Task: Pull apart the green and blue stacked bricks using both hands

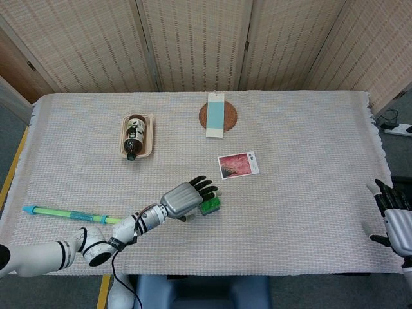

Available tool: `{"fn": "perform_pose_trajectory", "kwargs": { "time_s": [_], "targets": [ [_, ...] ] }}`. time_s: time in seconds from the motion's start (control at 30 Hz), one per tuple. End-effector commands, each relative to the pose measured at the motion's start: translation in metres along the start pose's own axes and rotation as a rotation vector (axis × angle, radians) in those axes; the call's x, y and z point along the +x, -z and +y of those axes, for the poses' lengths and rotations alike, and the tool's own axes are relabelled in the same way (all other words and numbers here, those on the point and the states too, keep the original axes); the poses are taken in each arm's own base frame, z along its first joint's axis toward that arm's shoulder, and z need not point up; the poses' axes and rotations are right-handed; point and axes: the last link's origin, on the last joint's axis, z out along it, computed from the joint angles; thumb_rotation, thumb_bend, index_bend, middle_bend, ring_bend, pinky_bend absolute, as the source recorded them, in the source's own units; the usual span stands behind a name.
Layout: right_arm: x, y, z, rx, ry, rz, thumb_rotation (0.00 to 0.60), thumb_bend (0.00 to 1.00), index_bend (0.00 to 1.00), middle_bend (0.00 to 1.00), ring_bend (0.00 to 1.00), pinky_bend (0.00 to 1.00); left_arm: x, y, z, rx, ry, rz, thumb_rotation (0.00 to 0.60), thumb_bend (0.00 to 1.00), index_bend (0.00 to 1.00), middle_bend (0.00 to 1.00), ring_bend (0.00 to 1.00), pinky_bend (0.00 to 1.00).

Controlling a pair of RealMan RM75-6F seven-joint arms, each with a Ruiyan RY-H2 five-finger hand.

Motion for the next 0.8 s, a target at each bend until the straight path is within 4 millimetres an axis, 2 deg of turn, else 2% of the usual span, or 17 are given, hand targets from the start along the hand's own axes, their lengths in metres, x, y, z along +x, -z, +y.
{"fn": "perform_pose_trajectory", "kwargs": {
  "time_s": [0.03,0.4,0.8],
  "targets": [
    [0.000,-0.001,0.001,-0.002,-0.002,-0.002,0.600,0.41,0.00,0.00,0.00,0.00,0.001,-0.005,0.002,-0.006,0.008,0.008,0.600,0.36,0.10,0.13,0.00,0.00],
    [0.004,0.000,0.004,-0.008,-0.015,0.007,0.600,0.41,0.00,0.00,0.00,0.00,-0.008,-0.025,0.001,-0.005,-0.022,-0.051,0.600,0.38,0.11,0.13,0.00,0.00],
    [0.004,0.000,0.003,-0.005,-0.019,0.003,0.600,0.41,0.00,0.00,0.00,0.00,-0.015,-0.028,-0.002,0.010,-0.026,-0.077,0.600,0.38,0.13,0.13,0.00,0.00]
  ]
}}
